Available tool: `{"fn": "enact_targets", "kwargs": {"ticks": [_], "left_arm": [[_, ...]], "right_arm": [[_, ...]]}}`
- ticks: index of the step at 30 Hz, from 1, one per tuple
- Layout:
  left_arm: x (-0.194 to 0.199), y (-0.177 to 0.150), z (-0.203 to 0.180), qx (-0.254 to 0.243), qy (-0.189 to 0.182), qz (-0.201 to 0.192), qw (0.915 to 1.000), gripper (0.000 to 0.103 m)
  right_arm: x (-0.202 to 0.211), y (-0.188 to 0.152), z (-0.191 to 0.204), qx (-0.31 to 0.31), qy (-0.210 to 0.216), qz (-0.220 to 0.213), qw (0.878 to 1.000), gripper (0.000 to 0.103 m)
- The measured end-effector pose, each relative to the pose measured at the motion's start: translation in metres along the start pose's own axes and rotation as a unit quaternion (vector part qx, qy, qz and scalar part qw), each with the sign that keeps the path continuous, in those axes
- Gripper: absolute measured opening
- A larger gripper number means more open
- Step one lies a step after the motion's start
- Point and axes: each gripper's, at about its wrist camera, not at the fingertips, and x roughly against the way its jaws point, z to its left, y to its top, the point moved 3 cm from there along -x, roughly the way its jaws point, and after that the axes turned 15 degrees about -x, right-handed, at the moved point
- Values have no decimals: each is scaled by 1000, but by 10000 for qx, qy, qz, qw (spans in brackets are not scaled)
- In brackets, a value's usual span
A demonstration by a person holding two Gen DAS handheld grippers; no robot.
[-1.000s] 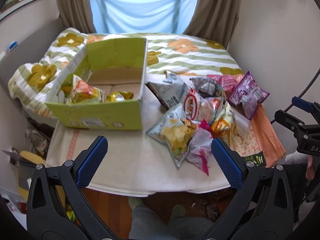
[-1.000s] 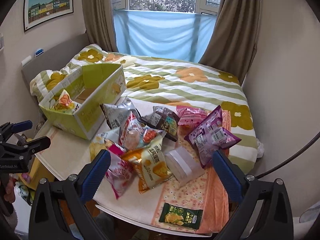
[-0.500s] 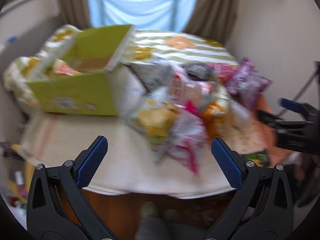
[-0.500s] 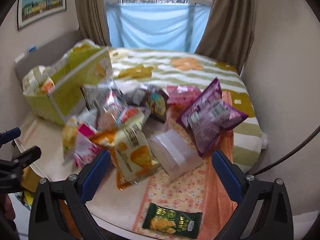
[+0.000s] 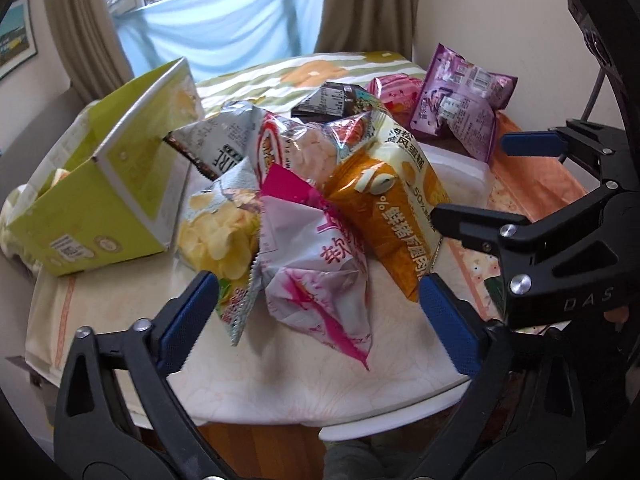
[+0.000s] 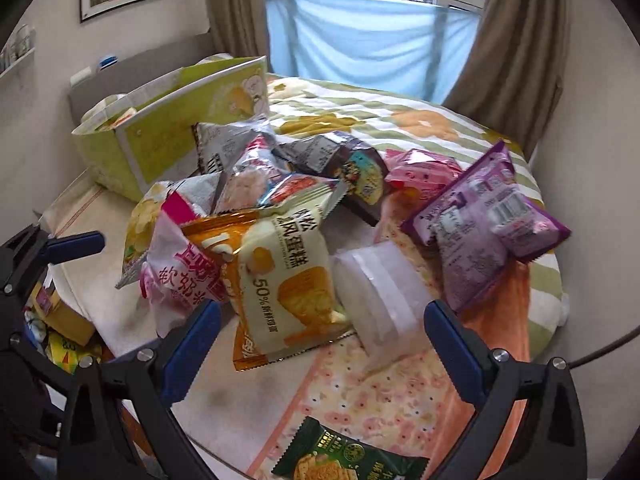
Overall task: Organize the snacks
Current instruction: 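Grasp the pink bag with left tool while right tool grasps orange cake bag, then carry both bags over the box and open both tools to drop them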
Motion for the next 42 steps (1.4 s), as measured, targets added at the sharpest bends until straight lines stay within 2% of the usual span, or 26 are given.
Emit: {"fn": "enact_targets", "kwargs": {"ticks": [1, 4, 15, 18, 21, 31, 35, 38, 42], "left_arm": [[-4, 0, -1, -21, -43, 43, 10000, 83], [-15, 1, -3, -75, -117, 139, 9998, 76], [-35, 0, -2, -231, -106, 288, 9993, 73], [-40, -3, 0, -271, -66, 369, 9989, 62], [-43, -3, 6, -221, -117, 400, 9989, 55], [-42, -6, 13, -166, -226, 411, 9988, 45], [-39, -6, 13, -140, -247, 429, 9987, 43], [-38, -6, 14, -141, -233, 443, 9986, 43], [-30, -7, 13, -129, -241, 432, 9987, 41]], "right_arm": [[-2, 0, 1, 48, 1, 9, 10000, 101], [-7, -1, 2, 117, 63, 45, 9999, 101], [-22, 1, 10, 294, 222, 161, 9992, 101], [-28, 1, 14, 334, 265, 193, 9989, 100], [-34, 2, 17, 384, 302, 245, 9985, 100], [-60, 5, 26, 556, 349, 530, 9964, 84], [-64, 5, 29, 578, 448, 661, 9951, 70], [-62, 5, 30, 652, 347, 656, 9951, 62], [-57, 4, 26, 457, 412, 713, 9956, 59]]}}
